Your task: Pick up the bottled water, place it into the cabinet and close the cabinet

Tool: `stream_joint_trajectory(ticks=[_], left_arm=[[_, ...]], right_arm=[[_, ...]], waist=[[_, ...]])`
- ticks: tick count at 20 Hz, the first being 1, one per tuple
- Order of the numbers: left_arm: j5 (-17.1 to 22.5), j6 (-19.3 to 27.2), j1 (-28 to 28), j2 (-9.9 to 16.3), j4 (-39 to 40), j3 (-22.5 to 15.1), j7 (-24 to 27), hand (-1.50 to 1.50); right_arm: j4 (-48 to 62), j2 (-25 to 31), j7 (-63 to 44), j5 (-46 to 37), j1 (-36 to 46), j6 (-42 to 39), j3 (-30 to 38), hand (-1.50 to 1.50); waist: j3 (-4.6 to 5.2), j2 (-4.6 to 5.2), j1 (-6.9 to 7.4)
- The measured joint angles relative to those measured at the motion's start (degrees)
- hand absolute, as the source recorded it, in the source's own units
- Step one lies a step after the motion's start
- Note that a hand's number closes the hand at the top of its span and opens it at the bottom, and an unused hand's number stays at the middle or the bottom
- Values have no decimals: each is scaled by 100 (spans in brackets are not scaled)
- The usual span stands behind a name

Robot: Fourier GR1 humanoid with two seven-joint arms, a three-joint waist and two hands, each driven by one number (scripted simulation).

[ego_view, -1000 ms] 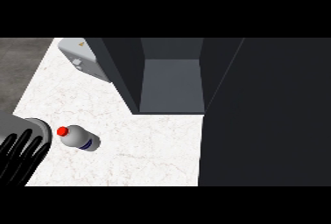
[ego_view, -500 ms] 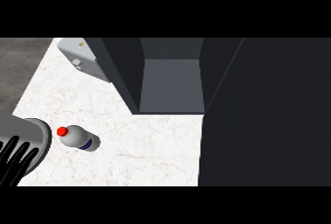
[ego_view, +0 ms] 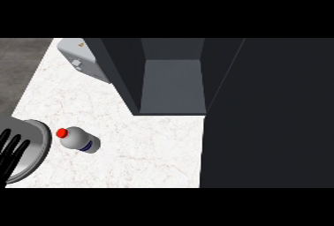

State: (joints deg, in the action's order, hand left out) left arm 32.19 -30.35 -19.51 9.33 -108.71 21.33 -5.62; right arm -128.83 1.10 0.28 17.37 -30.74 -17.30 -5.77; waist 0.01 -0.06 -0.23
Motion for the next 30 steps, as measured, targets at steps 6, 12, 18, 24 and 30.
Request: stream_joint_trajectory(ticks=[6, 12, 18, 24, 30], left_arm=[[-565, -262, 495, 116, 924, 166, 500, -150], [-1090, -377, 927, 251, 1768, 239, 919, -150], [-1657, -509, 1529, 442, 3122, 244, 1562, -150], [-2029, -367, 2098, 498, 4322, 207, 1984, -150], [-2209, -404, 2672, 652, 5696, 232, 2451, -150]], right_arm=[[-31, 27, 71, -18, -80, -78, -56, -150], [141, -32, 295, -182, -184, -175, -151, -150], [-82, 13, 337, -107, -463, -284, -193, -150], [-7, 23, 492, -113, -548, -385, -157, -150], [28, -18, 668, -185, -708, -432, -255, -150]], waist=[[1, 2, -7], [0, 2, -10], [1, 6, -36], [-10, 1, -43], [-4, 6, -50]])
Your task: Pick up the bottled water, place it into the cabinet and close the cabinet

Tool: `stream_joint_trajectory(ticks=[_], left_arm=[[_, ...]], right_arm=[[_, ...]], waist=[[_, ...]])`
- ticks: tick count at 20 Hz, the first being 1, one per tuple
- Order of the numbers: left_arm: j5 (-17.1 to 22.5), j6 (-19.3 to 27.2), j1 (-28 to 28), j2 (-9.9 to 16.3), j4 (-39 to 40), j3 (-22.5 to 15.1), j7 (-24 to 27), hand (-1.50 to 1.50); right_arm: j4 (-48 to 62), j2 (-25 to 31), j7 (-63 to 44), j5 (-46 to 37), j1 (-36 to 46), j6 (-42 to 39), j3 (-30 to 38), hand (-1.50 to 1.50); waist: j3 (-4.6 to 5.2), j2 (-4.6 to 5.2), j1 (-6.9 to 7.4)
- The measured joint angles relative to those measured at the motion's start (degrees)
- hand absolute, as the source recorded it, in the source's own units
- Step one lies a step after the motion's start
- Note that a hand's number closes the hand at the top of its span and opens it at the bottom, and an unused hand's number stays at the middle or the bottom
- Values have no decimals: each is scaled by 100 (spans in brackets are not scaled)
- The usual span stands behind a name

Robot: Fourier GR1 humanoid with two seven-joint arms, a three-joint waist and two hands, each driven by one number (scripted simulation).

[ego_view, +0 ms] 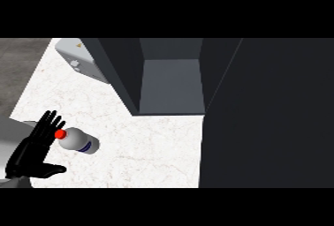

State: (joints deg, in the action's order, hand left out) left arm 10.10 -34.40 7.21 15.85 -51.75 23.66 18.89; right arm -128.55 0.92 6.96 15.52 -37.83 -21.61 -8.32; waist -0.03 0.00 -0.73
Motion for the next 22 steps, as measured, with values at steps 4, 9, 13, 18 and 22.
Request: stream_joint_trajectory(ticks=[4, 9, 13, 18, 22], left_arm=[[-121, -64, 136, 4, 422, 8, 218, -150], [-325, -162, 188, 23, 674, -2, 589, -150], [-413, -168, 199, 26, 764, 10, 675, -150], [-459, -157, 204, 13, 805, 47, 654, -150], [-442, -205, 209, -19, 841, 89, 619, -150]], right_arm=[[67, -7, 109, -62, -87, -44, -74, -150], [123, 16, 99, -54, 60, -26, -8, -150], [107, 27, 37, -74, 178, -9, -30, -150], [176, 83, -14, -9, 238, -43, 20, -150], [261, 79, -30, 20, 321, -37, 39, -150]], waist=[[-103, -48, 24], [-167, -71, 24], [-192, -82, 14], [-208, -85, 4], [-220, -78, -8]])
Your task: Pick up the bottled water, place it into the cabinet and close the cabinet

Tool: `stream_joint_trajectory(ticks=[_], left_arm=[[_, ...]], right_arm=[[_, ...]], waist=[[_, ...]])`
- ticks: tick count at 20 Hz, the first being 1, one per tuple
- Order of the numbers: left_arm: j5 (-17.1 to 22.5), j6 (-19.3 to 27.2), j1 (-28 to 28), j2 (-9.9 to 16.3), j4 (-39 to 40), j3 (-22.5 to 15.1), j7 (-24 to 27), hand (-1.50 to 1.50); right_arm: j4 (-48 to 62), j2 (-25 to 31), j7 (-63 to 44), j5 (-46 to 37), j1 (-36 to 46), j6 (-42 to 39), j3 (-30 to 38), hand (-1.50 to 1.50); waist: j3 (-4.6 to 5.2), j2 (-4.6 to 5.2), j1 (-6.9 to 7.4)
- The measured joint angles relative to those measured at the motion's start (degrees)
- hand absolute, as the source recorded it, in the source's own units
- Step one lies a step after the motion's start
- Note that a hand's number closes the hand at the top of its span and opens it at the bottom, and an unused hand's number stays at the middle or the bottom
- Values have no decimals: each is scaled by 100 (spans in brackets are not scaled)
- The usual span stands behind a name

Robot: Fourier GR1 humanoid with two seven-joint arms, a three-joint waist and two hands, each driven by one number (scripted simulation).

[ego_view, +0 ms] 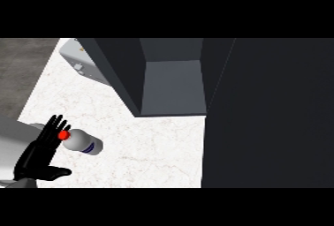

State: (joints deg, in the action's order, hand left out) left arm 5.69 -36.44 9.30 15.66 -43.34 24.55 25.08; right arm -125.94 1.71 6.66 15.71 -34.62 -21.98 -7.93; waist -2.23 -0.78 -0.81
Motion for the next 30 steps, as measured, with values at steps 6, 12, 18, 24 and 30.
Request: stream_joint_trajectory(ticks=[6, 12, 18, 24, 30], left_arm=[[159, -228, 527, -234, 994, -22, -3, -150], [165, -372, 1074, -161, 1918, -36, 92, -150], [18, -474, 1173, -224, 2184, -242, 317, 150], [-122, -459, 1264, -343, 2230, -470, 485, 150], [-58, -415, 1227, -405, 2238, -516, 605, 150]], right_arm=[[54, -29, 77, -16, -20, -21, -33, -150], [-39, -12, -40, 79, -2, 34, 17, -150], [153, -75, 66, -29, 45, 35, -66, -150], [224, -119, -17, -116, 191, 165, -117, -150], [101, -8, -12, 3, 53, 76, -28, -150]], waist=[[190, 90, -71], [230, 109, -64], [234, 109, -51], [236, 105, -24], [235, 97, -17]])
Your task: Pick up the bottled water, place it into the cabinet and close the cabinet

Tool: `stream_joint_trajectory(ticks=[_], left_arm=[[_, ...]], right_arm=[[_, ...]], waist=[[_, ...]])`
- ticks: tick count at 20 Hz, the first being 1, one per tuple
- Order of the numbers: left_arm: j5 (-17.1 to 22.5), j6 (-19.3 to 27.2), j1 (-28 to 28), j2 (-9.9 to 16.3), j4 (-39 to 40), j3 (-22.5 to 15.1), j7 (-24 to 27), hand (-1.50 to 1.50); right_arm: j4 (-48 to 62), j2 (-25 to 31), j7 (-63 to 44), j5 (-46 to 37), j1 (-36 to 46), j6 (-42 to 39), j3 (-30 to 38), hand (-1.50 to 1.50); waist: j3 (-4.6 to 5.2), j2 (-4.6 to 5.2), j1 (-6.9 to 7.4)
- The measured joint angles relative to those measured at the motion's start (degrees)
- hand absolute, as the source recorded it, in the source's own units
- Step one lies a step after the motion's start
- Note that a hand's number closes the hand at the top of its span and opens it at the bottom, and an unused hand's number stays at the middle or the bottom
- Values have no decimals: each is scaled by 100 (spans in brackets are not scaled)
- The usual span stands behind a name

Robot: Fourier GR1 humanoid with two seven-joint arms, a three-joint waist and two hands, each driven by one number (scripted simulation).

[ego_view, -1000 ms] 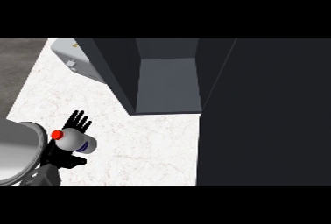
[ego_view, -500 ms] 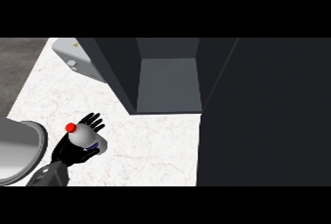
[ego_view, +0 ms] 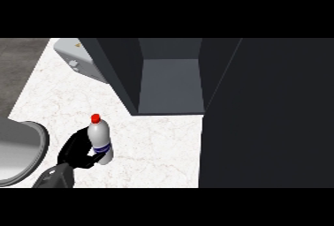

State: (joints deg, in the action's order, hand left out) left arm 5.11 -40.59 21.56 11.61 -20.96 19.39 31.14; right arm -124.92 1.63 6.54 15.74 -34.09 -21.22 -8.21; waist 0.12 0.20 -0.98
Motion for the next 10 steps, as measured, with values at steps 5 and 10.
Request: stream_joint_trajectory(ticks=[5, 10], left_arm=[[227, 585, -121, -189, -114, 210, 332, 150], [423, 866, -153, -219, -70, 369, 639, 150]], right_arm=[[123, -25, 30, -55, 84, 37, -19, -150], [49, -18, 58, -21, -58, 33, -22, -150]], waist=[[-5, -10, 37], [-10, -15, 25]])
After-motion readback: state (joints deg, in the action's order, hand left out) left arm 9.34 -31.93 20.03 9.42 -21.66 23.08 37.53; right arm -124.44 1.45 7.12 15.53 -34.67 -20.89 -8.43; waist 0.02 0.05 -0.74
